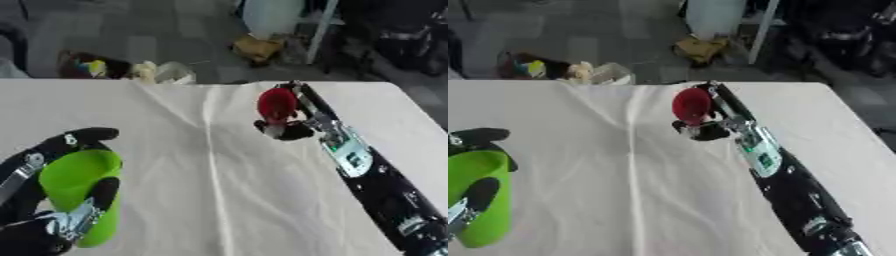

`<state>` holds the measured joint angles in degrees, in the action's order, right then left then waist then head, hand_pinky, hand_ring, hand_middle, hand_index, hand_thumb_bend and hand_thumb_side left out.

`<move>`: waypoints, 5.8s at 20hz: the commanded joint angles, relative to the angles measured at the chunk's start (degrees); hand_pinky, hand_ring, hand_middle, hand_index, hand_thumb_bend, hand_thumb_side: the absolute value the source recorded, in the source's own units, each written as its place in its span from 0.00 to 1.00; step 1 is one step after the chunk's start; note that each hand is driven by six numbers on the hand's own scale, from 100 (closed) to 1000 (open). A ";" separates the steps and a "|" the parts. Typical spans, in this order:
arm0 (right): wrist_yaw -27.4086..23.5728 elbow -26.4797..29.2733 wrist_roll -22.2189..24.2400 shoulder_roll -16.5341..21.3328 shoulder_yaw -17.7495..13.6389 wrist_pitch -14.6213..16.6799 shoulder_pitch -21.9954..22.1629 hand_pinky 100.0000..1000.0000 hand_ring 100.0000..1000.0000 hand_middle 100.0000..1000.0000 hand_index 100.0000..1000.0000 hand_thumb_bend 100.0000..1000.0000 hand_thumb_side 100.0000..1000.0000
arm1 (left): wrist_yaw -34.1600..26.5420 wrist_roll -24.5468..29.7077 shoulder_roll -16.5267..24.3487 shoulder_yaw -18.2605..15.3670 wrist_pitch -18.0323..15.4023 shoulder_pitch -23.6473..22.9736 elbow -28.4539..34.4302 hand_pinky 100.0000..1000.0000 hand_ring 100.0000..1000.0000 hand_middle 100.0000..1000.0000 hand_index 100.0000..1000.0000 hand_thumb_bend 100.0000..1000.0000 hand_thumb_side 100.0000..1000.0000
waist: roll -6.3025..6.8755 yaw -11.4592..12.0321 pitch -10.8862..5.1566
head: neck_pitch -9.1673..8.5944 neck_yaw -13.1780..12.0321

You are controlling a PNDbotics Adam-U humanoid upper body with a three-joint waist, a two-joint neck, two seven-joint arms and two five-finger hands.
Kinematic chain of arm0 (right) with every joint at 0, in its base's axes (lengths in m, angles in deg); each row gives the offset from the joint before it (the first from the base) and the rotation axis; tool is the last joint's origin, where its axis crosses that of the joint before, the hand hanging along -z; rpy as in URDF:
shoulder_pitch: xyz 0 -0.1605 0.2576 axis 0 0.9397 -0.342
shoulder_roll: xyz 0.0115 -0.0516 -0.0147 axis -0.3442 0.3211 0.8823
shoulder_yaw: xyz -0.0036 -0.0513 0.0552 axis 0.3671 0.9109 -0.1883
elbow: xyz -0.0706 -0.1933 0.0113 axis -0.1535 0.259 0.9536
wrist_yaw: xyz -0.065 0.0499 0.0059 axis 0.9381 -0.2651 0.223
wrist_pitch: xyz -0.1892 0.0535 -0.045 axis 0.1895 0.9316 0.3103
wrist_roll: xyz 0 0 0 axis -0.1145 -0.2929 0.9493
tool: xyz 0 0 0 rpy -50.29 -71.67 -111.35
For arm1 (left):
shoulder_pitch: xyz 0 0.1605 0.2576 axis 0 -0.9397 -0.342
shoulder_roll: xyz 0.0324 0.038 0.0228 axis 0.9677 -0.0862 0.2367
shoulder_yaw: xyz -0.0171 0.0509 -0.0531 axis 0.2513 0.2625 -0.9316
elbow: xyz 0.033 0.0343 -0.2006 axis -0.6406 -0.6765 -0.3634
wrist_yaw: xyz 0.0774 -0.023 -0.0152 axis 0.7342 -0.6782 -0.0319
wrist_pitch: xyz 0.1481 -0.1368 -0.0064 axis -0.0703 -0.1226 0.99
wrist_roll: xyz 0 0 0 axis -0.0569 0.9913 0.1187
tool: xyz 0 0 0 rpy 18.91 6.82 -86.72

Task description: Pour the contents of one cup into another cup.

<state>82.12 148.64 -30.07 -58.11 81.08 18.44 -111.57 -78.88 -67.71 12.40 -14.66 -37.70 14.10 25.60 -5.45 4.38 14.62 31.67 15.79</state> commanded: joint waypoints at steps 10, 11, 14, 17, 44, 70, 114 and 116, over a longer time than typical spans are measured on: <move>-1.50 7.83 3.91 2.83 3.57 1.26 -6.08 0.42 0.07 0.04 0.35 0.00 0.00 | 6.51 1.80 0.58 2.49 -2.22 1.29 -6.87 0.00 0.64 0.55 0.80 0.00 0.34 | -0.29 -1.52 -2.32 | 0.86 -1.52; -1.61 8.45 4.55 2.48 4.13 1.22 -6.70 0.41 0.07 0.04 0.35 0.00 0.00 | 7.06 1.88 0.32 2.64 -2.64 1.59 -7.70 0.00 0.64 0.55 0.80 0.00 0.33 | -0.33 -1.58 -2.40 | 0.91 -1.56; -1.62 10.10 6.51 1.05 5.71 1.03 -8.63 0.41 0.07 0.04 0.36 0.00 0.00 | 8.80 2.03 -0.36 3.13 -4.11 2.58 -9.76 0.00 0.64 0.55 0.80 0.00 0.34 | -0.42 -1.60 -2.69 | 1.03 -1.59; -1.04 10.79 8.41 -0.86 6.99 1.03 -10.47 0.41 0.07 0.04 0.36 0.00 0.00 | 10.44 1.86 -1.00 3.60 -5.62 3.58 -10.77 0.00 0.63 0.54 0.81 0.00 0.36 | -0.45 -1.49 -2.94 | 1.11 -1.56; 9.21 8.23 14.01 -13.35 11.25 3.70 -15.36 0.41 0.07 0.04 0.37 0.00 0.00 | 15.00 -0.54 -6.38 5.73 -10.17 8.05 -17.47 0.00 0.63 0.55 0.82 0.00 0.39 | -1.04 -0.82 -3.25 | 1.70 -2.42; 21.95 9.43 7.19 -14.31 11.59 5.08 -15.56 0.42 0.09 0.06 0.40 0.00 0.02 | 13.90 0.05 -7.19 5.55 -9.00 9.17 -18.49 0.00 0.65 0.56 0.83 0.00 0.39 | -1.48 -0.75 -3.13 | 1.34 -1.94; 30.91 12.65 2.05 -14.51 12.67 5.71 -15.34 0.42 0.13 0.10 0.44 0.00 0.06 | 13.44 -0.53 -7.81 4.39 -9.32 10.60 -22.33 0.00 0.65 0.57 0.83 0.00 0.39 | -2.28 -1.12 -3.03 | 1.25 -2.12; 32.50 12.81 1.12 -14.49 12.69 5.69 -15.31 0.42 0.13 0.10 0.45 0.00 0.07 | 13.31 -0.43 -7.81 4.44 -9.23 10.62 -22.10 0.00 0.65 0.57 0.83 0.00 0.39 | -2.27 -1.07 -3.04 | 1.26 -2.09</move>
<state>113.54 160.03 -28.23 -74.07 94.08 24.19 -125.84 -65.24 -68.22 4.71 -9.57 -47.03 23.65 2.19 -8.27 3.38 12.64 33.17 13.64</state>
